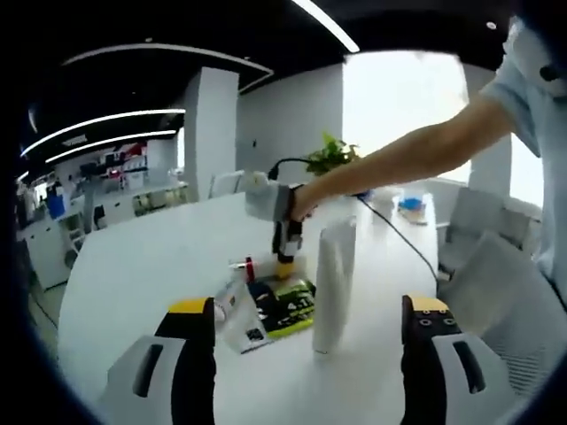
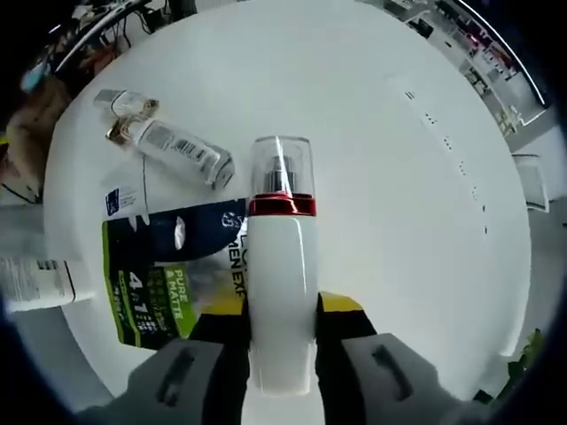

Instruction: Arrange the skincare products in the storage area until every visible bottle or jar stands upright without overlapping.

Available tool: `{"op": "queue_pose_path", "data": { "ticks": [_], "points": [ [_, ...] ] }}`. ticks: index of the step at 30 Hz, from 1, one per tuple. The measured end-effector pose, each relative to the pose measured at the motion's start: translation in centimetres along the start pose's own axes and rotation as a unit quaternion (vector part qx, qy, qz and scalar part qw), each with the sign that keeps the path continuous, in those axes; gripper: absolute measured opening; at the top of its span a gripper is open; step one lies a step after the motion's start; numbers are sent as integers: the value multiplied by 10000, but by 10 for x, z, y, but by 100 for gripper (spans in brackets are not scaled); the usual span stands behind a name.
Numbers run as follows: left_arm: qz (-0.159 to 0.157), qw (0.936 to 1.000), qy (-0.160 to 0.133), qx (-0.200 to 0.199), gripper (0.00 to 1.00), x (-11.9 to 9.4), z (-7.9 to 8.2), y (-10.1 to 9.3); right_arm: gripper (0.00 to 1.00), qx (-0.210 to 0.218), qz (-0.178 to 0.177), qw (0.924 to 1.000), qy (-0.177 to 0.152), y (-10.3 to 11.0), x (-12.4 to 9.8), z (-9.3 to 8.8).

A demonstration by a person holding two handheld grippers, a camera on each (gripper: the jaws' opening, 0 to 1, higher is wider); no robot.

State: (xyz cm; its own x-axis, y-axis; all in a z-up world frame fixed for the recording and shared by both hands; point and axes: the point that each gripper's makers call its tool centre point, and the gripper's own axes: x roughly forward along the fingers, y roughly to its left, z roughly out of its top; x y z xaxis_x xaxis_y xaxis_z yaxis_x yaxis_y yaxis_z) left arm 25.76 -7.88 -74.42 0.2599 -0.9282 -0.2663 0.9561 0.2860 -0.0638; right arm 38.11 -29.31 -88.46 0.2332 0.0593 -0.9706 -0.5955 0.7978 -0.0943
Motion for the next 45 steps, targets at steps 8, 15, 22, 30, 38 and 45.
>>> {"op": "queue_pose_path", "data": {
  "ticks": [8, 15, 22, 30, 38, 45],
  "points": [
    [72, 9995, 162, 270, 96, -1, 7, -6, 26, -38, -335, 9992, -196, -1, -1, 1],
    [171, 9989, 188, 392, 97, -11, 8, -15, 25, -217, -629, 9969, -416, 0, -4, 1],
    [159, 9993, 175, 290, 97, -17, 4, -21, 25, -500, -672, 9953, -480, 7, -7, 2],
    [217, 9993, 226, 195, 97, -16, -3, -19, 24, -458, -739, 9900, -1115, 15, -31, 13],
    [166, 9993, 240, 211, 96, -14, -4, -23, 24, 444, -314, 9791, -1958, 32, -44, 10],
    [160, 9997, 155, 134, 96, -14, -2, -22, 24, 2075, 610, 9255, -3109, 51, -61, 13]
  ]
}}
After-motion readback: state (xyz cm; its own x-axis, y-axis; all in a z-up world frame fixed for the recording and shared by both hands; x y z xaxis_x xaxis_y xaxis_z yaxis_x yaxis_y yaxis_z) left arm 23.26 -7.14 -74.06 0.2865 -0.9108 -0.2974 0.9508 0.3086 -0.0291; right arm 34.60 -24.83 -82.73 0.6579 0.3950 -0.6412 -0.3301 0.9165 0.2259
